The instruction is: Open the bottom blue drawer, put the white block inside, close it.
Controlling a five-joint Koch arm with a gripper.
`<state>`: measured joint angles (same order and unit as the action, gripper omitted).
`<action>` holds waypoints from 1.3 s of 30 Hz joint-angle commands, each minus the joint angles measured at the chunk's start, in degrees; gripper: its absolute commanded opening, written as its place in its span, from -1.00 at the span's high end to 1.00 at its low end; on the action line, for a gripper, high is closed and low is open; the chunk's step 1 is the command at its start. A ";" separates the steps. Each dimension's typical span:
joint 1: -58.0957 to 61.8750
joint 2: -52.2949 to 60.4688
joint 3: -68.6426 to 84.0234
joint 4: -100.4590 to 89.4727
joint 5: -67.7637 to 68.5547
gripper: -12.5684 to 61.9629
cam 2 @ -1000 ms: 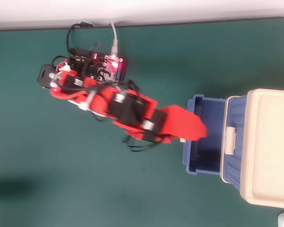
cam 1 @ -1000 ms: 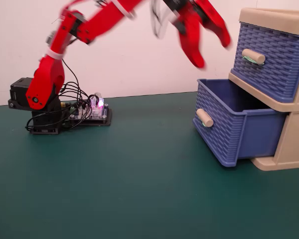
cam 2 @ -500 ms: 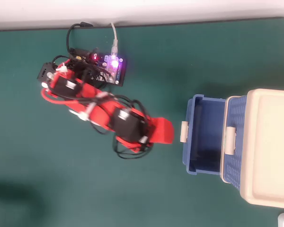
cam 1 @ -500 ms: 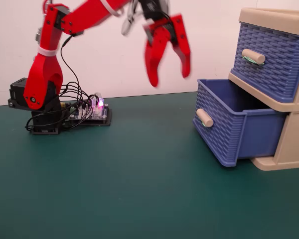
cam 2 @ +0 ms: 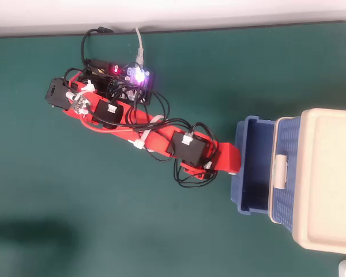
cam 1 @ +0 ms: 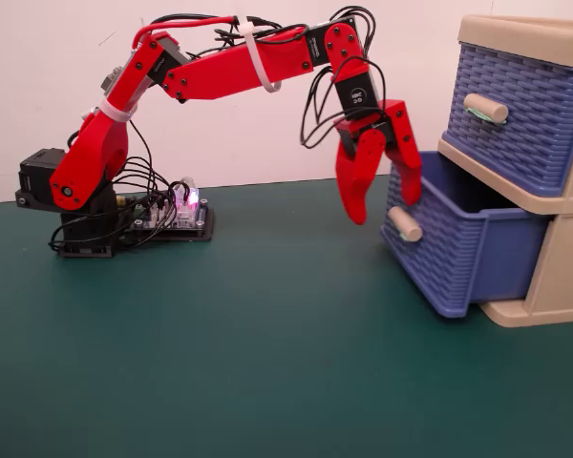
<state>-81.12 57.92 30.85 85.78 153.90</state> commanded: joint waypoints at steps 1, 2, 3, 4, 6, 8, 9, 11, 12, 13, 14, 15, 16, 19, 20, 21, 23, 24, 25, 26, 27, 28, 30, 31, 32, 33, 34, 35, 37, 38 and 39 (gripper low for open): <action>-2.11 0.88 -1.58 -6.68 1.41 -0.25; -2.29 0.44 -1.58 -8.26 1.41 -0.25; -2.37 0.18 -1.58 -9.93 1.32 -0.25; -2.55 -0.09 -1.67 -11.69 1.32 -0.25; -2.81 -0.97 -1.58 -15.82 1.14 -0.25; -3.08 -2.29 -1.67 -18.98 1.05 -0.25; -3.16 -3.16 -1.67 -21.09 0.97 -0.25; -3.16 -4.83 -1.67 -24.17 0.88 -0.25; -3.16 -5.71 -1.67 -25.84 0.79 -0.25; -3.25 -6.59 -1.76 -27.69 0.70 -0.25; -3.25 -7.03 -2.02 -28.65 0.70 -0.25; -3.25 -7.12 -2.20 -28.92 0.70 -0.25; -3.25 -7.12 -2.46 -28.65 0.70 -0.25; -2.81 -5.80 -2.46 -24.70 0.44 -0.26; -2.72 -4.57 -2.46 -21.80 0.00 -0.26; -2.37 -2.20 -2.37 -17.23 -1.05 -0.26; -0.97 2.02 -2.29 -9.23 -2.29 -0.26; 0.26 5.89 -2.37 -3.43 -2.81 -0.25; 1.14 9.23 -2.29 0.79 -2.90 -0.25; 2.20 12.66 -2.20 5.01 -2.99 -0.25; 3.60 17.23 -2.11 10.28 -3.16 -0.25; 4.83 20.65 -1.93 14.41 -3.43 -0.25; 8.09 27.07 -1.49 21.45 -5.10 -0.25; 10.81 30.67 -0.44 24.61 -7.65 -0.25; 13.36 33.40 1.58 26.19 -10.55 -0.25; 16.17 36.21 4.48 26.63 -13.97 -0.25; 19.42 39.55 7.73 26.63 -18.02 -0.25; 23.99 44.56 13.10 26.63 -24.26 -0.25; 30.50 50.54 21.71 26.46 -33.22 -0.25; 35.86 53.61 27.77 26.19 -39.29 -0.25; 39.81 55.11 31.90 25.93 -43.24 -0.25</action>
<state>-46.41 108.90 61.17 110.83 120.32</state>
